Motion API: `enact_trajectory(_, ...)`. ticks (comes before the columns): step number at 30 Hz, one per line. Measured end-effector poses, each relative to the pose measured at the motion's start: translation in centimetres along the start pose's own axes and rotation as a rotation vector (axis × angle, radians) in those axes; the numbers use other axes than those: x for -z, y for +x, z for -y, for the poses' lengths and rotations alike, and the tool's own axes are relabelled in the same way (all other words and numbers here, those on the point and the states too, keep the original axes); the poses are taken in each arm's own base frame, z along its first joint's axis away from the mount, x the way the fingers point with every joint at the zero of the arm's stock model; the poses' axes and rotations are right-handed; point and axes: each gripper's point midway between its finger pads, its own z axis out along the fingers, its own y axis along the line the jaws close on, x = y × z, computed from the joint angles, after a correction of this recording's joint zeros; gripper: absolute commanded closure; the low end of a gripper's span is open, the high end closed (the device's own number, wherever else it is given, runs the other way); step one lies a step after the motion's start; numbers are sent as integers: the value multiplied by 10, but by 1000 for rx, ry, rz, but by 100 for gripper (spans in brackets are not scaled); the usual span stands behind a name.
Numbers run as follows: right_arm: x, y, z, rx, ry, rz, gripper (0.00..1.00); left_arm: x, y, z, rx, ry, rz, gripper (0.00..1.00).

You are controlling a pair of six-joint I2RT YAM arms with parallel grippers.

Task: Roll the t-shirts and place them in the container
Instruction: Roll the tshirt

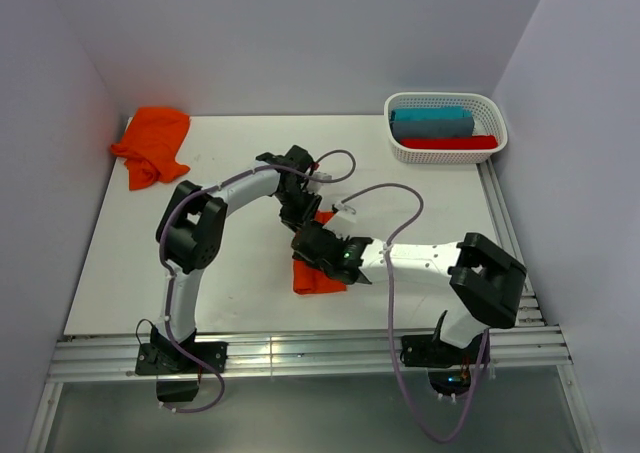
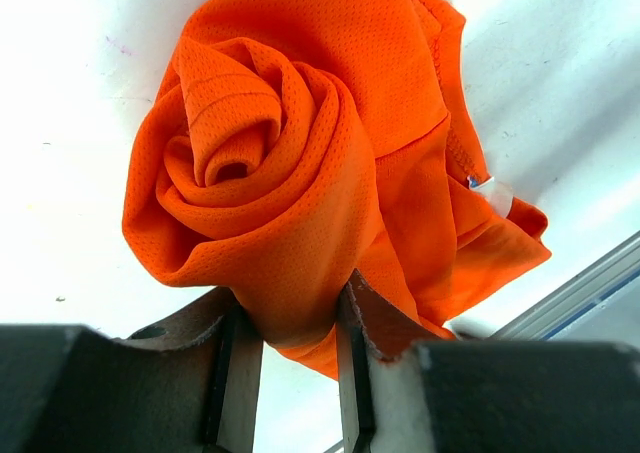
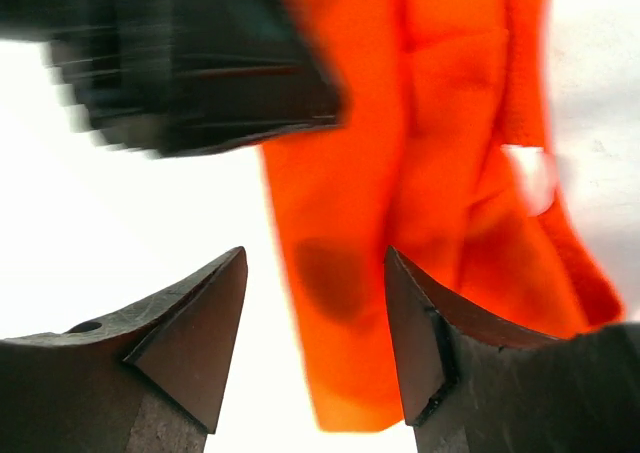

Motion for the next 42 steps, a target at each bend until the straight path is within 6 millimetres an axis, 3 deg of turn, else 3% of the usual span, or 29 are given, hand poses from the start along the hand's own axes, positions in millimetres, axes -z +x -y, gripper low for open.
enact_trajectory(5, 9, -9, -37, 128, 58, 74, 39, -1, 0, 1, -5, -21, -16, 69)
enact_trajectory(8, 4, -5, -45, 203, 104, 92, 40, 0, 0, 1, -7, -29, -22, 69)
enact_trajectory(18, -22, 13, -29, 418, 321, 115, 41, -1, 0, 2, -7, -44, -41, 65)
enact_trajectory(24, -25, 19, -24, 487, 403, 130, 41, -1, 0, 2, -4, -45, -53, 59)
enact_trajectory(31, -25, 22, -4, 527, 491, 130, 41, -2, -1, 2, -1, -48, -67, 50)
enact_trajectory(37, -27, 25, 14, 554, 521, 129, 50, -3, -4, 3, -22, -48, -72, 35)
enact_trajectory(40, -26, 25, 16, 534, 490, 133, 53, -1, -6, 3, -36, -49, -70, 22)
enact_trajectory(42, -24, 25, 18, 506, 454, 128, 54, 1, -8, 3, -49, -46, -66, 18)
